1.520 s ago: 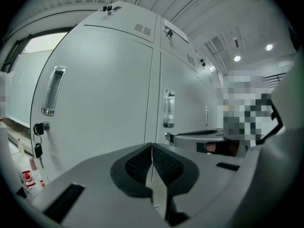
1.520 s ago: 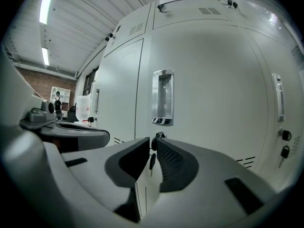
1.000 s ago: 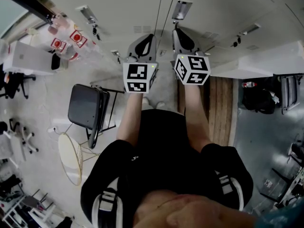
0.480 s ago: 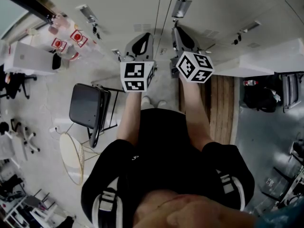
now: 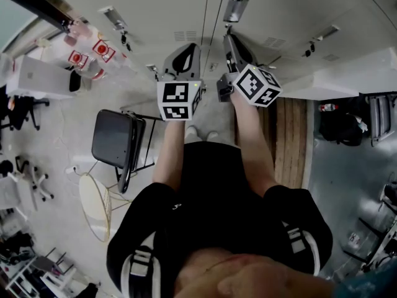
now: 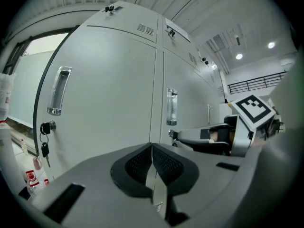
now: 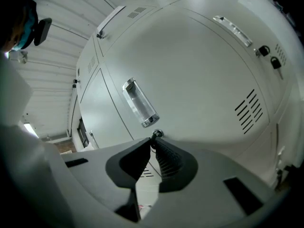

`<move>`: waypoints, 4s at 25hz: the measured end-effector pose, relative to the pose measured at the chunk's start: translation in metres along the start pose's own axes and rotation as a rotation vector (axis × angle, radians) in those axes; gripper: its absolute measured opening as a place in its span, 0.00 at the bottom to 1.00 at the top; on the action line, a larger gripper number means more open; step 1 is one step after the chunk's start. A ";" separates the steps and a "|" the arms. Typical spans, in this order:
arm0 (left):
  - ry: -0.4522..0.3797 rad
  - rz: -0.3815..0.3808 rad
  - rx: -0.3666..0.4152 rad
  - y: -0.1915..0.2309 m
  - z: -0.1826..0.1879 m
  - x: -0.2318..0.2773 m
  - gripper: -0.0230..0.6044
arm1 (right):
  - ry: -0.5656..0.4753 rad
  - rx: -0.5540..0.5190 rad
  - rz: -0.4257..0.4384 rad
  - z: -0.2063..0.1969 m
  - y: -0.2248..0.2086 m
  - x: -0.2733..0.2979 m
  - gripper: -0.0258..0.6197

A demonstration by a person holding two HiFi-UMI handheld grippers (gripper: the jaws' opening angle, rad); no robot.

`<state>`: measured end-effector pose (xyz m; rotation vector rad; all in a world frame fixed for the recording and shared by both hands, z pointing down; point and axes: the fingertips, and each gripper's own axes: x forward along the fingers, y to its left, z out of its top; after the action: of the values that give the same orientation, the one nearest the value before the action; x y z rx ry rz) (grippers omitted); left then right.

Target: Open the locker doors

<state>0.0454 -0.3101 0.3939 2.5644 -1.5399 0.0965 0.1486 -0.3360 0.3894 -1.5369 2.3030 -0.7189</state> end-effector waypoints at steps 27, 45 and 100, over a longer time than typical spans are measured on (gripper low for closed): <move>0.002 0.018 -0.005 0.005 -0.002 -0.004 0.05 | 0.019 -0.192 -0.116 0.000 0.003 0.004 0.12; 0.013 0.009 -0.006 0.002 -0.006 0.000 0.05 | 0.004 0.168 -0.043 0.002 -0.004 0.003 0.09; -0.008 -0.001 -0.003 -0.006 -0.001 -0.006 0.05 | -0.013 -0.476 -0.034 0.020 0.038 -0.006 0.38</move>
<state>0.0481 -0.3021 0.3939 2.5664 -1.5407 0.0837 0.1313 -0.3236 0.3522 -1.7618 2.5678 -0.1649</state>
